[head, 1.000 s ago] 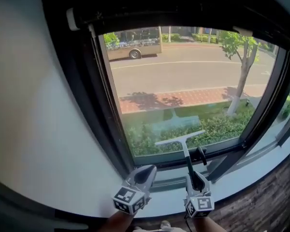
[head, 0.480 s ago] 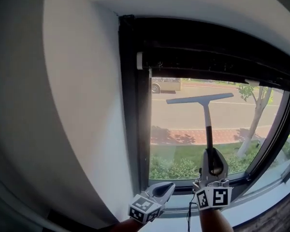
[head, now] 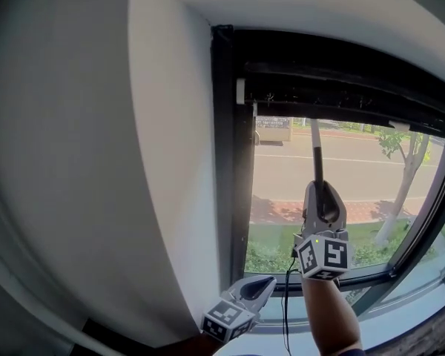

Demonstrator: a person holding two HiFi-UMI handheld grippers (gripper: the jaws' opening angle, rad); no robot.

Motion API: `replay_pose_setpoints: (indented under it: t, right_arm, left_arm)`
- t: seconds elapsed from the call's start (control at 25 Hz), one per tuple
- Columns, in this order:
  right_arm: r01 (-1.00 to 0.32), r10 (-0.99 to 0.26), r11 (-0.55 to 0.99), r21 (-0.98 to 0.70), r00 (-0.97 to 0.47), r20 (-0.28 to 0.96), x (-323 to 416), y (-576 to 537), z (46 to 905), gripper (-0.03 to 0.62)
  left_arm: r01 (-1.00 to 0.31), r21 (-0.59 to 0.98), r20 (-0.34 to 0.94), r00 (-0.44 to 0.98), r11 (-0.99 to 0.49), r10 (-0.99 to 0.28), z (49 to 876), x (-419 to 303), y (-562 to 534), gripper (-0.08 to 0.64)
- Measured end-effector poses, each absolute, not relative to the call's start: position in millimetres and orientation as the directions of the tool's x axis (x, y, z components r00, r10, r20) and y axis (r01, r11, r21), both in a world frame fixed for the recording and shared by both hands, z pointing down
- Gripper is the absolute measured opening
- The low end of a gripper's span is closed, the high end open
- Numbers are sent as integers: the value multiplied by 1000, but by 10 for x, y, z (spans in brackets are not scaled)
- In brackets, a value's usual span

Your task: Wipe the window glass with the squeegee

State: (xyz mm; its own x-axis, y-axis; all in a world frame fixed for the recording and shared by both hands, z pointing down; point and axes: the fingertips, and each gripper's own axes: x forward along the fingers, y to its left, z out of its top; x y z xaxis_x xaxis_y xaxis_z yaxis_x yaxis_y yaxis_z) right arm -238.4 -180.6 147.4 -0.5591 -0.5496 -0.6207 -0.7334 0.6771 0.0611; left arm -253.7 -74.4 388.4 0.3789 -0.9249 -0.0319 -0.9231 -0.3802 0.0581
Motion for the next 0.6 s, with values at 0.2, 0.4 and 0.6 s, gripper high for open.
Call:
replay_pose_setpoints:
  t: [0.2,0.4,0.6]
  right_arm:
    - [-743,-573,665,81,-576,-582,-2488,-1887,1613,101]
    - [-744,-608,665,59,-587,-535,-2446,-1864,1857,101]
    - [-747,-634,663,50,-597,-492,-2459,-1823,2114,101]
  left_arm:
    - [-925,78,-32,371,-373,-928,3874,-2576,-678,5]
    - [-926,92,-33,365,-366,-930,3872,-2588,-594,5]
    - [-925,113,-35,361,-362,-932,3854,-2637,-555,5]
